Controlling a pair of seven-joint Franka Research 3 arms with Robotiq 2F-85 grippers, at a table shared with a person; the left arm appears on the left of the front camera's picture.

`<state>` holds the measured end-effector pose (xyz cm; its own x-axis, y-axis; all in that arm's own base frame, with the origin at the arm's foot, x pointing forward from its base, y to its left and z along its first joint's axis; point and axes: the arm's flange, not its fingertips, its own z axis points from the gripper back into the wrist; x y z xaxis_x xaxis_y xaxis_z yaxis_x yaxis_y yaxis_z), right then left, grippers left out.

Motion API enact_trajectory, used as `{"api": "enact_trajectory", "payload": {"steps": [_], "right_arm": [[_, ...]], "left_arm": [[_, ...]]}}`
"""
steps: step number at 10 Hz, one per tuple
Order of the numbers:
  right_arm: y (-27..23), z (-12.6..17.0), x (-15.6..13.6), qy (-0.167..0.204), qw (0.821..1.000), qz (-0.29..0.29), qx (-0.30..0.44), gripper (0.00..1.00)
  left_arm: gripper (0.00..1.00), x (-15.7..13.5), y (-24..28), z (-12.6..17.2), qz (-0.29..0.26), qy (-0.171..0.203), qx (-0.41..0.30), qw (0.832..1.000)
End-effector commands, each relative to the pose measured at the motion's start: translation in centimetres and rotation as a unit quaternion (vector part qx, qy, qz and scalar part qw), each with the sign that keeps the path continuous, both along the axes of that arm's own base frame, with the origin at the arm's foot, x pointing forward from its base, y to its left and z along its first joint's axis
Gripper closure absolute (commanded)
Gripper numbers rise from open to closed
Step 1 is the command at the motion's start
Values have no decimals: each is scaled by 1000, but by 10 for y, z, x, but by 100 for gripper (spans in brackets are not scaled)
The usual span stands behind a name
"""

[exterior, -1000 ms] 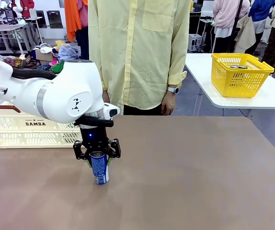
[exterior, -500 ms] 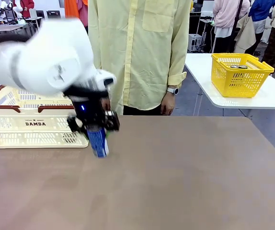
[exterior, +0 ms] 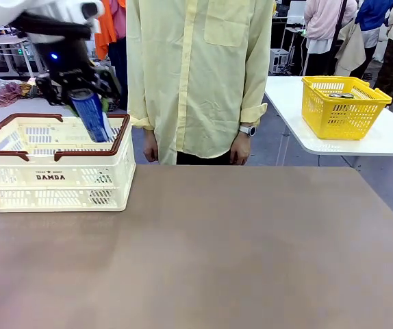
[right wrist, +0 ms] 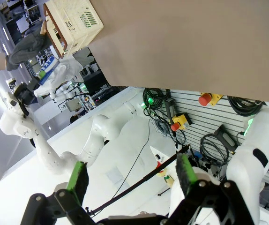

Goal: Place the drinks into the Shopping basket.
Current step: Pick up one drink and place it into the Shopping basket.

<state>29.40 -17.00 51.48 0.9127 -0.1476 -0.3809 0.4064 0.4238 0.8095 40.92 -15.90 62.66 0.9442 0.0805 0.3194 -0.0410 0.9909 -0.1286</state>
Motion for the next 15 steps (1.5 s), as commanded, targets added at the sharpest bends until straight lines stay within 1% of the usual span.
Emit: {"api": "enact_trajectory", "payload": {"steps": [1, 2, 3, 4, 5, 9, 10, 11, 12, 13, 14, 15], "right_arm": [[-3, -1, -3, -6, 1000, 10, -6, 0], [-3, -1, -3, -6, 1000, 10, -6, 0], [-3, -1, -3, -6, 1000, 10, -6, 0], [-3, -1, -3, -6, 1000, 10, -6, 0], [-3, -1, -3, -6, 1000, 10, -6, 0], [-3, -1, -3, -6, 1000, 10, -6, 0], [-3, -1, -3, -6, 1000, 10, -6, 0], [-3, -1, -3, -6, 1000, 10, -6, 0], [-3, -1, -3, -6, 1000, 10, -6, 0], [-3, -1, -3, -6, 1000, 10, -6, 0], [-3, -1, -3, -6, 1000, 10, -6, 0], [-3, -1, -3, -6, 1000, 10, -6, 0]], "left_arm": [[100, 22, 38, -17, 95, -30, -47, 994], [100, 28, 62, -28, 152, -30, -57, 986], [100, 30, 78, -36, 168, -32, -71, 983], [100, 33, 88, -41, 196, -17, -82, 977], [100, 38, 83, -27, 143, -15, -49, 988], [100, 38, 83, -27, 143, -15, -49, 988], [100, 38, 79, -35, 152, -11, -54, 987], [100, 57, 79, -42, 104, 12, -30, 994], [100, 75, 91, -41, 89, -3, -27, 996], [100, 91, 100, -44, 79, 2, -20, 997], [100, 106, 110, -50, 51, -14, -13, 999], [100, 119, 118, -55, 49, -35, -17, 998]]}}
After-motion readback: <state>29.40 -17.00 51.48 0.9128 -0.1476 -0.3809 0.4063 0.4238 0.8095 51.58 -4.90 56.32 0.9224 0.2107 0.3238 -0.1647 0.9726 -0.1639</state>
